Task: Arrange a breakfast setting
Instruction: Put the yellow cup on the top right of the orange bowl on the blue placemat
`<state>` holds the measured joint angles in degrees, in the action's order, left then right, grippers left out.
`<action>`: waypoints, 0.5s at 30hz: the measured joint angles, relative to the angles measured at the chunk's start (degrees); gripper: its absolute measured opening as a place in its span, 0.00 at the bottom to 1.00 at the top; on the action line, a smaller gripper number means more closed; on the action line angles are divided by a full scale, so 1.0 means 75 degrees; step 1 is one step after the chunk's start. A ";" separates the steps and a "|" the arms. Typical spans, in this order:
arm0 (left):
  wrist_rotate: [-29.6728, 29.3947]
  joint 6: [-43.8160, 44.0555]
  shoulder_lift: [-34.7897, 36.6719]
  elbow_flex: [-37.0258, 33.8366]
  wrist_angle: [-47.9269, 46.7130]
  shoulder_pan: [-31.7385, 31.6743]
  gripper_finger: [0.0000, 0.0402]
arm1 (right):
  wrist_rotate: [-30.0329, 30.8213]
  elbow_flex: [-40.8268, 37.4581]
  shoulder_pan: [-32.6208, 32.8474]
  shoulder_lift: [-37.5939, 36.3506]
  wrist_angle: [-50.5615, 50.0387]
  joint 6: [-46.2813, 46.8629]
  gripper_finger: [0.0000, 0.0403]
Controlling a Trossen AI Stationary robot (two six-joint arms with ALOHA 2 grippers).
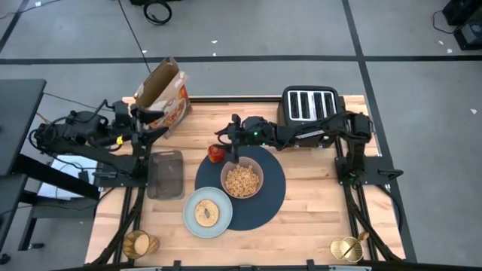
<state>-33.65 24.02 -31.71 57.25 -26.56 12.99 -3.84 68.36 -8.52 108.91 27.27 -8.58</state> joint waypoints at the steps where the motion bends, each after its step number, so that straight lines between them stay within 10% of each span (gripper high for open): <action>1: 0.0218 0.0018 -0.0072 0.0002 0.0141 0.0001 0.88 | 0.0066 0.0000 0.0039 -0.0170 -0.0138 -0.0003 0.58; 7: 0.1605 -0.0330 -0.1292 0.0550 0.1052 0.0481 0.85 | 0.0981 0.0000 0.0483 -0.1404 -0.1111 -0.0132 0.67; 15: 0.2452 0.2912 -0.3809 0.3107 -0.2868 0.2455 0.82 | 0.1602 0.0001 0.1239 -0.2974 -0.2500 -0.0259 0.71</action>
<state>-15.26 45.86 -60.28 80.56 -48.07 31.40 8.18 68.36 0.78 86.61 8.52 -10.52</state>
